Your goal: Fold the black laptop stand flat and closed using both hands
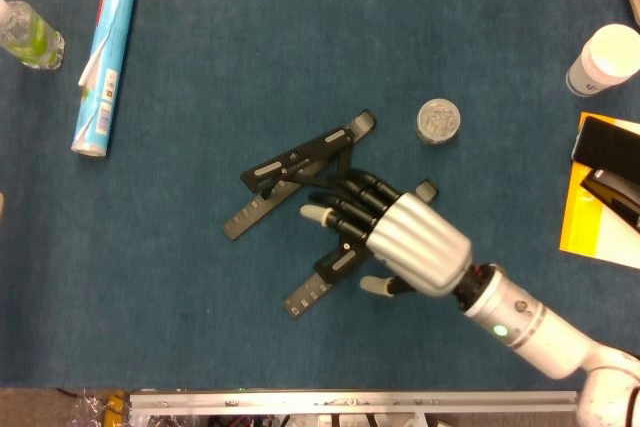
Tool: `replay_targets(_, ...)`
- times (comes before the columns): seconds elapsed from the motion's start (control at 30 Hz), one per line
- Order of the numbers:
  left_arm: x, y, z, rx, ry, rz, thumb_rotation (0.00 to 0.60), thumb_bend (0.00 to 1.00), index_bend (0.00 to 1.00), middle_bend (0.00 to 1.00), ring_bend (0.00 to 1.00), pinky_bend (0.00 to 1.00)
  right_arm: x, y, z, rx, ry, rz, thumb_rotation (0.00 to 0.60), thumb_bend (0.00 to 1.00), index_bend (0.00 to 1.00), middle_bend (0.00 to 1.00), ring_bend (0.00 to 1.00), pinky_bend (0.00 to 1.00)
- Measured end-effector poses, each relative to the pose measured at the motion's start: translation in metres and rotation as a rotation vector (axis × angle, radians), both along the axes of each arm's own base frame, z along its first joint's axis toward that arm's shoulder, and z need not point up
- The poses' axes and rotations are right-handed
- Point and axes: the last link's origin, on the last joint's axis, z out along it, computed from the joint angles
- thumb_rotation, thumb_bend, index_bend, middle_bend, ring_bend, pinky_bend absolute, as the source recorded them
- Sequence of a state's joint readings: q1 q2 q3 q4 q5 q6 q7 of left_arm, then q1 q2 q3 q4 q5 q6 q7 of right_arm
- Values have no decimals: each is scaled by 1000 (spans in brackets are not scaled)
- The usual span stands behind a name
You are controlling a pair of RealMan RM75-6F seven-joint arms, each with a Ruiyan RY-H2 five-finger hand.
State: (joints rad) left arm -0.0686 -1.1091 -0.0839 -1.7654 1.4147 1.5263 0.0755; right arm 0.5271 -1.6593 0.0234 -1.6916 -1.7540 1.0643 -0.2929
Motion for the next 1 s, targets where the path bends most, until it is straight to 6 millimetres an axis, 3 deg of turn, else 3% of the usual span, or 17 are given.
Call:
replay_targets(0.2,-3,0,2,4,-6,3,600,256,16,0,0,5,7,-1,-15,-13,10,48,600,9,101,138,14,103)
replay_targets(0.37,-5,0,2,-3,-19,-8,600,256,17,0,0,5,11,-3,-26,-31,26,77,600,191,101,137,14,103)
replay_targets(0.53,-7,1,3,0,-20,-21,600,255,17,0,0,5,13,-8,-31,-49,38,88,600,286,101,137,14,103)
replay_targets(0.77,-8,2,4,-1,-24,-26,600,256,17,0,0,5,16,-14,-30,-77,33,94,600,357,101,138,14,103)
replay_targets(1.0,-8,5,4,1,-21,-31,600,256,17,0,0,5,14,-21,-19,-128,28,83,600,360,101,138,14,103)
